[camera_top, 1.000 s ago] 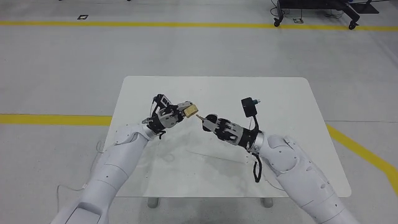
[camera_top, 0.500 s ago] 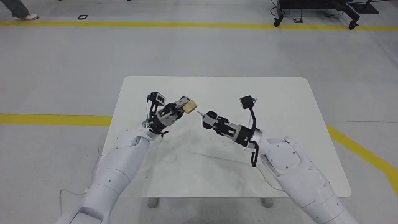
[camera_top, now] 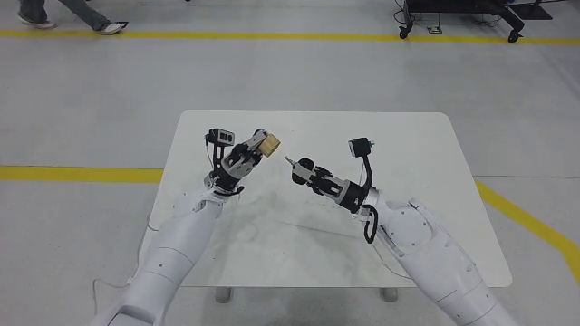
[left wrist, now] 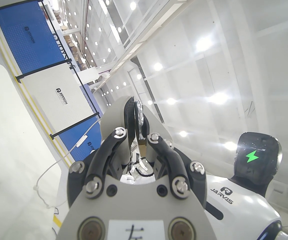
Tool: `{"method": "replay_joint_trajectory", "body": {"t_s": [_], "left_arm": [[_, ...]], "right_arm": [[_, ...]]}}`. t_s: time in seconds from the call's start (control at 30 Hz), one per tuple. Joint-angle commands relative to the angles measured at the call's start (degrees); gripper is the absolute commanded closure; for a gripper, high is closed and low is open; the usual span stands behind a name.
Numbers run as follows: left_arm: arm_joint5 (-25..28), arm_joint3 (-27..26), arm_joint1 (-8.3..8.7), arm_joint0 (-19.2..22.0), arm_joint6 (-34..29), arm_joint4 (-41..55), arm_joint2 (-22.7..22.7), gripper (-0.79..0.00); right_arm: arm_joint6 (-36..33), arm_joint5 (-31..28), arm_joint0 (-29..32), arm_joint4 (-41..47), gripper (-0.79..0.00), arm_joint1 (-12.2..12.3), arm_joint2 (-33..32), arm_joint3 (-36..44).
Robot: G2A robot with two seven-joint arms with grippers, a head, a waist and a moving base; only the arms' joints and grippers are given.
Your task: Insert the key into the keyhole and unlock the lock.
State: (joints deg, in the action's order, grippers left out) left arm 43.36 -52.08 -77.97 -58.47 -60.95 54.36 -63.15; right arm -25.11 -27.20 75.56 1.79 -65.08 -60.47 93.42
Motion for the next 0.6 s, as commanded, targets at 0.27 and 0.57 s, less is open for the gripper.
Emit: {"method": "replay_joint_trajectory", "body": {"t_s": [0.27,0.57], "left_arm": [[6.93,-2.92,0.16,-1.44,6.94,-8.13,0.29,0.000],[10.32,-3.03,0.84,-1.48,10.34,-10.84,2.46,0.000]], "right_arm": [[-0.47,1.25,0.43,-0.25,0.000,-0.19,0.84,0.86],[-0.01,0.96,0.83,1.74,0.000,-0.48,0.55,0.96]]}}
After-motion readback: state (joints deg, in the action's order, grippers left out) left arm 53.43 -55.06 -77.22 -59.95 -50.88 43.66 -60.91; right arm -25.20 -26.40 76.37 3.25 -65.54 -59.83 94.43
